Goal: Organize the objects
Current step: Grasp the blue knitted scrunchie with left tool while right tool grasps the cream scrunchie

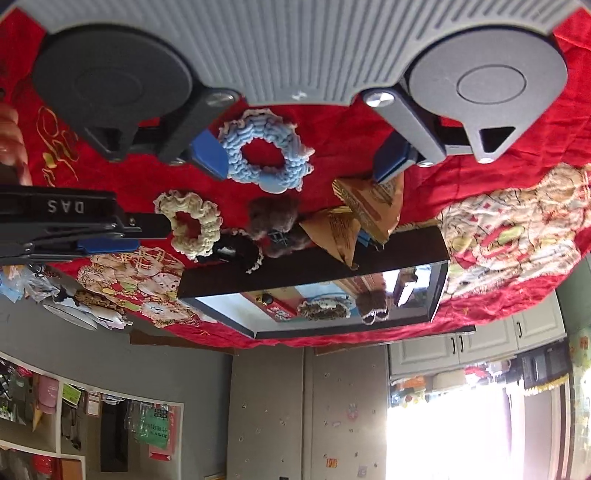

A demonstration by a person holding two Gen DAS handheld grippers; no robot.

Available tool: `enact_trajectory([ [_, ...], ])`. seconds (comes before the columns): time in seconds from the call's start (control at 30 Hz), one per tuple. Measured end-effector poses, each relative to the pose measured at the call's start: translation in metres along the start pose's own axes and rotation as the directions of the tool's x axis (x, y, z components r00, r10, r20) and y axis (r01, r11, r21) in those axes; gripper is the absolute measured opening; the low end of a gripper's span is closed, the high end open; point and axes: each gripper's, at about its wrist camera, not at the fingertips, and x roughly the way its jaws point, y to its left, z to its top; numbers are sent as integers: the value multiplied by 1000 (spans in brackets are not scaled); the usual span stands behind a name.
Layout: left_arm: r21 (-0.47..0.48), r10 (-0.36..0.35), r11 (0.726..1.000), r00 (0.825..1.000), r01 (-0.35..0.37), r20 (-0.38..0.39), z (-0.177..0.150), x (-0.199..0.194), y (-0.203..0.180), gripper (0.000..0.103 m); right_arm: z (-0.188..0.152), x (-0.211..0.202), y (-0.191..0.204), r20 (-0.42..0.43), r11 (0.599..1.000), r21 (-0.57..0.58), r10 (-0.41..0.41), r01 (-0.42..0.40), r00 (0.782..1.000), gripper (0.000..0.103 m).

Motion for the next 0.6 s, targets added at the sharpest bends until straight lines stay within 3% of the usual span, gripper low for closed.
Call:
enact_trajectory([
  [0.2,-27,-20,999,999,19,-32,-4,8,5,72,0,16,-5,-39,1000,28,-8,10,999,33],
  [0.43,-45,-60,997,996,57,-63,-6,14,6,52,-4,28,-4,-72,1000,27,-10,12,997,31],
  [0.6,-49,-62,997,996,59,-65,-7,16,6,52,-5,31,-5,-84,1000,29,-4,7,996,30],
])
